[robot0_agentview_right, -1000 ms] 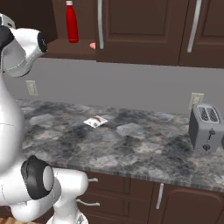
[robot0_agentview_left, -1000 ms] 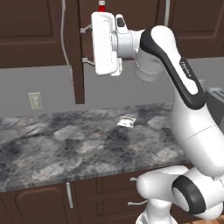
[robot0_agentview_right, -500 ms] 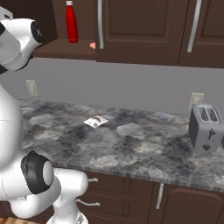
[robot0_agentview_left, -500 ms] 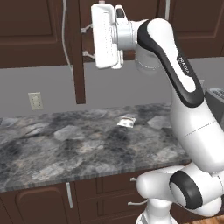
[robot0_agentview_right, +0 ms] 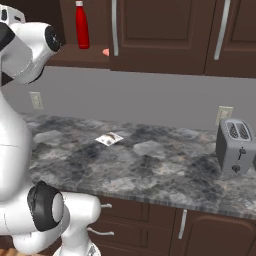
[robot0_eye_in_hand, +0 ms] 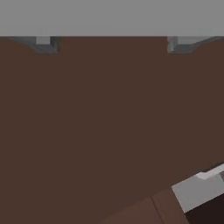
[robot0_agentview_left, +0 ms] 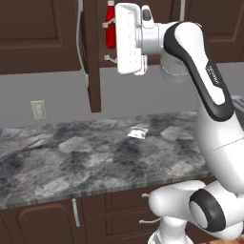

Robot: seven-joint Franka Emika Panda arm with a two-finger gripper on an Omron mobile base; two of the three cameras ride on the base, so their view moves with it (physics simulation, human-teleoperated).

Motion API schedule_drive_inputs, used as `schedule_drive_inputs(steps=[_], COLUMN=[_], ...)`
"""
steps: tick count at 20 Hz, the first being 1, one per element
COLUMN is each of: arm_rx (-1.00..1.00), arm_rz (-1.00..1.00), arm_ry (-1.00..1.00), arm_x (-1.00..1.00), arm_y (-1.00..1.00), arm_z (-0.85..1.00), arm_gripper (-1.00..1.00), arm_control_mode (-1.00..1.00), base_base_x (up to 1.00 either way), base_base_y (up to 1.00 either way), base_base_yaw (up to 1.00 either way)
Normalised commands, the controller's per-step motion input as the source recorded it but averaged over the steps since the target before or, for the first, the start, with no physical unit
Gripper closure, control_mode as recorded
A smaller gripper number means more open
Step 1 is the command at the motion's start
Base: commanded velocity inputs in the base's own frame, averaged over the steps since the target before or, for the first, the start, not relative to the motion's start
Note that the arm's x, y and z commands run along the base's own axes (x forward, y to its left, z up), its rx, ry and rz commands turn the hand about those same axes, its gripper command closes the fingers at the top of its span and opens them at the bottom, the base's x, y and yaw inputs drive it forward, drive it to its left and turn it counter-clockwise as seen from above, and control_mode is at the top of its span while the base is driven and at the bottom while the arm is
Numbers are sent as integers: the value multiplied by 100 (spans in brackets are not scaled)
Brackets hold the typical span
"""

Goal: Pick the bar soap and dish brush from the cabinet and place them on the counter.

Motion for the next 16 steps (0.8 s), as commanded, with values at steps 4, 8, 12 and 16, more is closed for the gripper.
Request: schedule_drive_inputs(steps=[4, 8, 12, 16], arm_rx=[0, 4, 13, 22], arm_rz=[-12, -18, -28, -31], arm_ry=[-13, -3, 5, 11], arm_x=[1, 5, 0, -6], arm_y=[-30, -52, -56, -44], arm_z=[-1, 0, 0, 1], arm_gripper=[-100, -100, -100, -100], arm_control_mode=[-100, -100, -100, -100], base_base_x=[0, 0, 0, 0], base_base_y=[0, 0, 0, 0], base_base_yaw=[0, 0, 0, 0])
